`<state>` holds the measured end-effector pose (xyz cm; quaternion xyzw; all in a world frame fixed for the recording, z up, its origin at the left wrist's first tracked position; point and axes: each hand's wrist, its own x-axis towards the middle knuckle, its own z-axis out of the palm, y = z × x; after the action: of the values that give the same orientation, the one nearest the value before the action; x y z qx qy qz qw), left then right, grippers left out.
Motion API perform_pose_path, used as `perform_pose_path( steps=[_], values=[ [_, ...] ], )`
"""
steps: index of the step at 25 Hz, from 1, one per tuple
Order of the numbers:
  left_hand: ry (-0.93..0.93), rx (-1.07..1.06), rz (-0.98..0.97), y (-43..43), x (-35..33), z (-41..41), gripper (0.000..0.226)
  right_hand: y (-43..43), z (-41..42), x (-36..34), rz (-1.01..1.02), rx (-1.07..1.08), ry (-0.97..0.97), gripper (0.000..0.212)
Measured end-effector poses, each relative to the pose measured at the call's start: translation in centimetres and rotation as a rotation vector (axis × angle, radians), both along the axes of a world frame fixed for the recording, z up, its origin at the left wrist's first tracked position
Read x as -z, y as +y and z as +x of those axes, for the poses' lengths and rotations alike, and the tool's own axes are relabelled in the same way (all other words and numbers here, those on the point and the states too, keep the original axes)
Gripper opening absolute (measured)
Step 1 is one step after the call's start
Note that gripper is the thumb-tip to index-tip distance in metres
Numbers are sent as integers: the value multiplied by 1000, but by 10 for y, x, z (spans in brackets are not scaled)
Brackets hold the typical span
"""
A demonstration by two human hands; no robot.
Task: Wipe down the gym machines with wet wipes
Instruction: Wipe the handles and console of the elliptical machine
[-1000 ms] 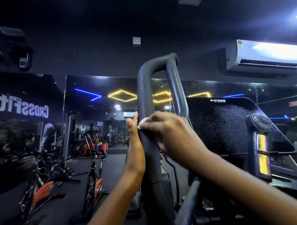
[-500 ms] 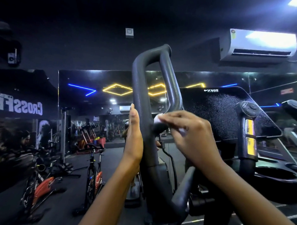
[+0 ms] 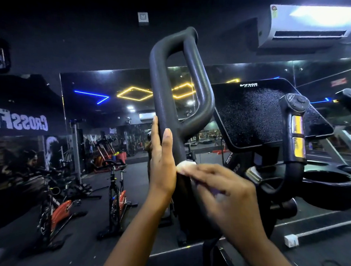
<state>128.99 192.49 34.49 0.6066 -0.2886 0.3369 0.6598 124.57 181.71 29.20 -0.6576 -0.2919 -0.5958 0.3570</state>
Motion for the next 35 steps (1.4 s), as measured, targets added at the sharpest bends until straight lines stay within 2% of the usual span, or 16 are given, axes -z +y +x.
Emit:
perform_pose_path(
  steps=[4, 7, 10, 14, 16, 19, 23, 27, 30, 35],
  values=[
    [49, -20, 21, 3, 0, 1, 48, -15, 26, -50, 207, 66, 11, 32],
    [36, -45, 43, 2, 0, -1, 48, -5, 40, -61, 312, 105, 24, 30],
    [4, -41, 25, 1, 0, 0, 55, 16, 30, -38, 248, 75, -15, 33],
    [24, -84, 90, 2, 0, -3, 63, 11, 15, -20, 146, -70, 50, 35],
    [65, -130, 176, 5, -3, -10, 74, -10, 15, -33, 171, -35, 62, 29],
    [107, -240, 341, 14, -26, -12, 84, -37, 27, -80, 264, 143, 74, 27],
    [112, -327, 405, 13, -63, 6, 78, -40, 44, -135, 30, 386, 80, 29],
    [52, -343, 378, 8, -59, 13, 72, -24, 41, -124, -228, 670, 35, 20],
    [35, -332, 356, 9, -58, 13, 68, -4, 30, -100, -255, 651, -35, 18],
    [64, -350, 379, 9, -57, 11, 65, 14, 15, -89, -301, 474, 19, 21]
  ],
)
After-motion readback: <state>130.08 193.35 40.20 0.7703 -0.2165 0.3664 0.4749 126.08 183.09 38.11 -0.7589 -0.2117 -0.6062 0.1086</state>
